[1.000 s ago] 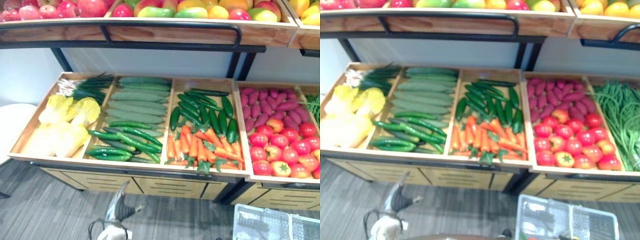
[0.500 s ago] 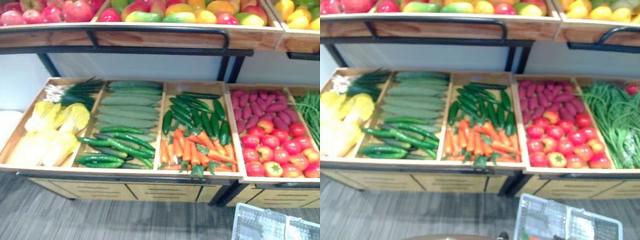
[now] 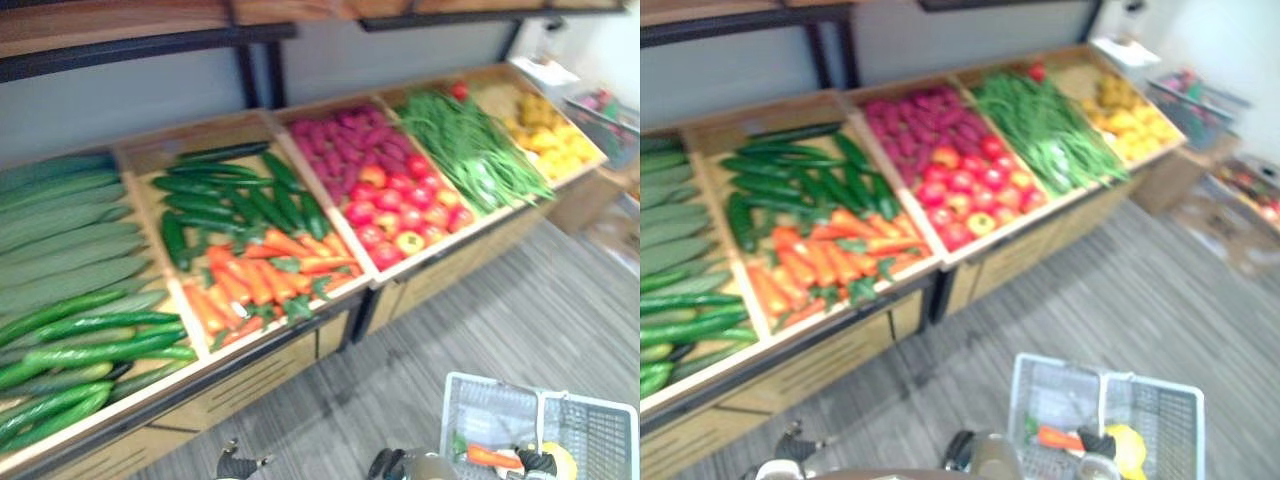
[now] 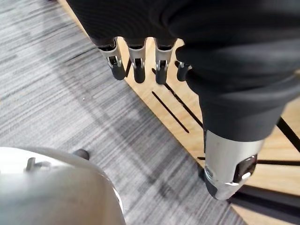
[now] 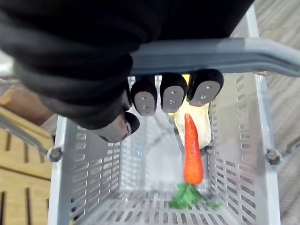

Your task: Pick vegetable in the basket

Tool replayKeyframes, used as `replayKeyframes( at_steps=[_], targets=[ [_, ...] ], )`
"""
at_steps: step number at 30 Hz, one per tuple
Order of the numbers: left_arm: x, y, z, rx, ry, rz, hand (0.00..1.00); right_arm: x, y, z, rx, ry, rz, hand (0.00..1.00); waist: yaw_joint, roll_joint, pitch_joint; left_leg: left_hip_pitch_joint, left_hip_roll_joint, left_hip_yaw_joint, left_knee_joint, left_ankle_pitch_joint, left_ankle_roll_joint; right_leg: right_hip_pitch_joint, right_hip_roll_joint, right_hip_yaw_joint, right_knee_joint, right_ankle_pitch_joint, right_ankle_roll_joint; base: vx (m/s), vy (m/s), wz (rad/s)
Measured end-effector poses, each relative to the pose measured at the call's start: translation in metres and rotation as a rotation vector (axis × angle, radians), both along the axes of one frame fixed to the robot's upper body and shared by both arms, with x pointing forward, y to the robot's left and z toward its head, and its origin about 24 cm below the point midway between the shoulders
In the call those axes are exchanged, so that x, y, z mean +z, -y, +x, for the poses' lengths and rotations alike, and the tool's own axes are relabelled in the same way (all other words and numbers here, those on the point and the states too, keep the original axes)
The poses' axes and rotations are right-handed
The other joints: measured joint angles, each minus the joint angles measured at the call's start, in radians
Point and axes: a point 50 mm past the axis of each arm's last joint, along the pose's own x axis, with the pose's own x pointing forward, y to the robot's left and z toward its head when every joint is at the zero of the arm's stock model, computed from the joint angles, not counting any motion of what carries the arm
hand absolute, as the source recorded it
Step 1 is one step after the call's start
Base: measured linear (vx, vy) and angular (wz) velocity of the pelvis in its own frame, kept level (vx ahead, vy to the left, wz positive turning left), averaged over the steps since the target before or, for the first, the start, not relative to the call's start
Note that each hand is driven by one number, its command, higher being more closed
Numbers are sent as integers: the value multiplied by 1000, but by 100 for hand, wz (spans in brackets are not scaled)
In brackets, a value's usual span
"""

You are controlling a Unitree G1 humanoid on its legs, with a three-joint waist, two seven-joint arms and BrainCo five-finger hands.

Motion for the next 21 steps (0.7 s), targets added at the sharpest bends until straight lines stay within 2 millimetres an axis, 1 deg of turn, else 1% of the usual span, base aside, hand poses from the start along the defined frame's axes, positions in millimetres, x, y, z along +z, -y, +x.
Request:
replayKeyframes(
  at_steps=[1,2,3,4,5,6,7,8,9,10,11,12,13,15,16,17,18,19,20,21],
  targets=[
    [0,0,0,7,1,-1,0,-1,-1,-1,1,-11,6,100,-2,-2,4,7,12,15,18,-2,0,0,7,3,-3,-2,-1,-13,-119,-92],
    [0,-1,0,29,4,-6,0,-2,-1,-6,5,-31,6,100,-17,-6,8,12,15,29,37,-15,-6,5,56,7,-45,10,-8,-99,-139,-105],
    [-3,3,-5,43,-9,-24,0,-1,-2,3,22,-15,5,100,-12,9,1,-9,3,25,-17,-18,-1,10,130,83,-180,31,-2,-138,-215,-152],
    [-6,12,-7,49,-16,-52,0,1,0,9,22,-2,1,100,4,42,-13,-14,7,46,-69,29,-12,12,150,135,-205,-21,-4,-114,-154,-134],
    [-6,15,-4,47,-9,-59,0,1,2,8,15,-6,0,100,-2,38,-11,-16,3,67,-62,43,-25,0,105,125,-145,-60,-3,13,-160,-91],
    [-4,14,4,37,6,-56,0,1,6,1,0,-32,-7,100,-10,23,-4,-27,1,79,-25,46,-32,26,52,114,-176,-93,87,33,-230,-48],
    [-4,11,4,52,6,-50,0,2,9,5,13,-27,-17,100,-16,48,5,-39,39,87,8,47,-38,39,104,119,-232,-74,74,0,-267,-45],
    [-5,13,2,58,2,-57,0,3,11,5,19,-27,-26,100,-23,58,1,-41,59,90,11,56,-38,48,132,120,-262,-60,61,-45,-300,-60],
    [-6,15,1,62,-1,-62,0,3,9,3,32,-34,-26,100,-23,63,0,-27,77,94,15,80,-34,65,166,138,-301,-43,39,-52,-239,-52],
    [-6,17,3,55,1,-64,0,1,7,0,46,-45,-24,100,-26,54,6,-22,103,91,36,98,-28,85,192,142,-321,-38,30,-49,-252,-43],
    [-5,18,6,49,9,-63,0,0,6,-5,52,-55,-23,100,-33,66,-1,-18,125,83,55,110,-30,101,208,139,-335,-37,29,-40,-148,-11],
    [-5,19,7,48,12,-63,0,0,5,-6,59,-58,-24,100,-43,64,0,-18,135,80,67,117,-26,110,215,137,-343,-36,27,-36,-114,0],
    [-5,21,10,45,17,-64,0,0,5,-7,71,-58,-30,100,-51,67,-1,-11,156,81,93,133,-30,119,227,140,-358,-31,19,-40,-105,-15],
    [-4,22,14,48,25,-60,0,1,6,-6,82,-47,-37,100,-48,65,2,-11,188,59,163,157,-22,136,240,165,-381,-26,10,-45,-101,-30],
    [-4,21,14,51,27,-59,0,2,7,-6,84,-47,-41,100,-48,62,6,-25,199,-19,217,179,-12,157,243,190,-397,-23,5,-61,-26,-54],
    [-2,20,17,62,40,-54,0,4,8,-1,108,-32,-54,100,-43,43,18,-87,136,-270,241,107,-42,177,226,244,-419,-13,4,-73,8,-72],
    [-2,20,17,68,48,-46,0,5,8,3,111,-20,-60,100,-39,43,19,-101,86,-372,223,80,-43,176,219,272,-422,-7,6,-96,53,-122],
    [-2,21,15,72,45,-38,0,8,9,11,125,2,-69,100,-20,51,21,-119,-5,-534,179,39,-44,180,217,336,-441,1,20,-69,87,-156],
    [-3,23,11,67,37,-30,0,9,8,15,139,11,-70,100,-5,55,22,-130,-85,-662,124,10,-46,178,221,406,-457,13,24,-49,88,-162],
    [-3,22,8,68,31,-26,0,9,8,16,139,13,-69,100,1,56,23,-135,-120,-711,97,5,-47,178,223,436,-464,17,25,-34,101,-156]
  ],
)
